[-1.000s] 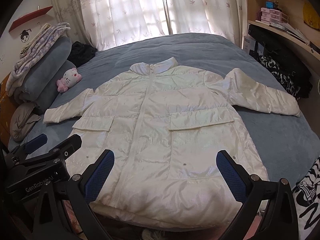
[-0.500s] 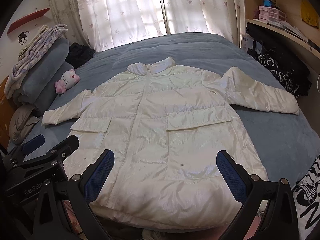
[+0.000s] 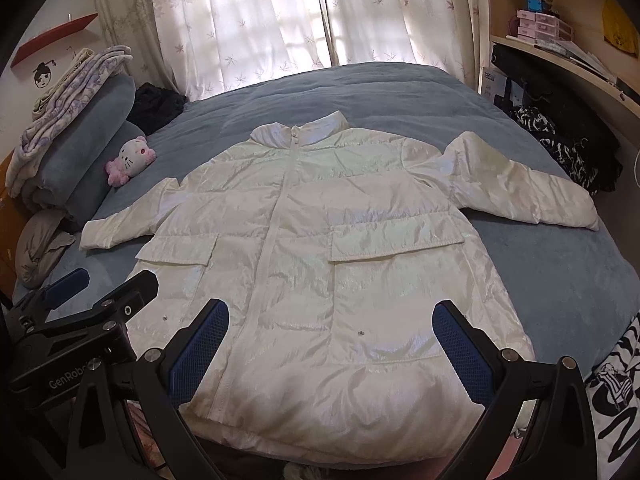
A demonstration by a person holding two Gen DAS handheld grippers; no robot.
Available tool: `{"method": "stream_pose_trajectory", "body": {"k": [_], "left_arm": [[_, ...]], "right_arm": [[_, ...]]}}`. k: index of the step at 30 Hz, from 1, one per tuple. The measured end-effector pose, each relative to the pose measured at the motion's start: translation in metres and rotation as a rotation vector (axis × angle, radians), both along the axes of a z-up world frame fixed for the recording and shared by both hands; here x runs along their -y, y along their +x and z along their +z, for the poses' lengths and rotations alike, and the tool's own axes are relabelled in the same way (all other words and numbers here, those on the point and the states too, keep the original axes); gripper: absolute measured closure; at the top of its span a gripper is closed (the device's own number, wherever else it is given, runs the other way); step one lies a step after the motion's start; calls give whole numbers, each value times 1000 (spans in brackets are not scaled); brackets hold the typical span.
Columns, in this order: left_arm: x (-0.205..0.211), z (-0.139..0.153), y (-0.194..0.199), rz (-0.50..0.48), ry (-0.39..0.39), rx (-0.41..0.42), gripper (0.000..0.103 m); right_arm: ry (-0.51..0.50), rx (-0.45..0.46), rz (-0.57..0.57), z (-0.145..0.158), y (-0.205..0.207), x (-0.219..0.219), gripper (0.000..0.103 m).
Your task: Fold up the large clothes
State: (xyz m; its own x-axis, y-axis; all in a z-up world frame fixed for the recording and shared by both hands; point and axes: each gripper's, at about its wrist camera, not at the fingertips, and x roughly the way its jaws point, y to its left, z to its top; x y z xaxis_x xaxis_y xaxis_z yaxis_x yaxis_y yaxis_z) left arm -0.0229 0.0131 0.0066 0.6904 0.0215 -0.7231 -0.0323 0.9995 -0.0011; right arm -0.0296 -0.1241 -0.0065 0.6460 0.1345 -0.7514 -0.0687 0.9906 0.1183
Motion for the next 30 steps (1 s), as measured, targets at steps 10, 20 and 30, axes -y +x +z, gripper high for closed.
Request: {"method": "stream_pose_trajectory", "body": {"k": [10, 20, 30], "left_arm": [[-3, 3, 15, 9, -3, 7, 2], [-5, 9, 23, 19, -14, 16, 2], [-3, 58, 64, -38, -82, 81, 2]], "right_arm": [[15, 29, 35, 3, 12, -5, 0], [10, 49, 59, 10, 19, -9, 0], [58, 25, 27, 54, 59, 26, 0]]}}
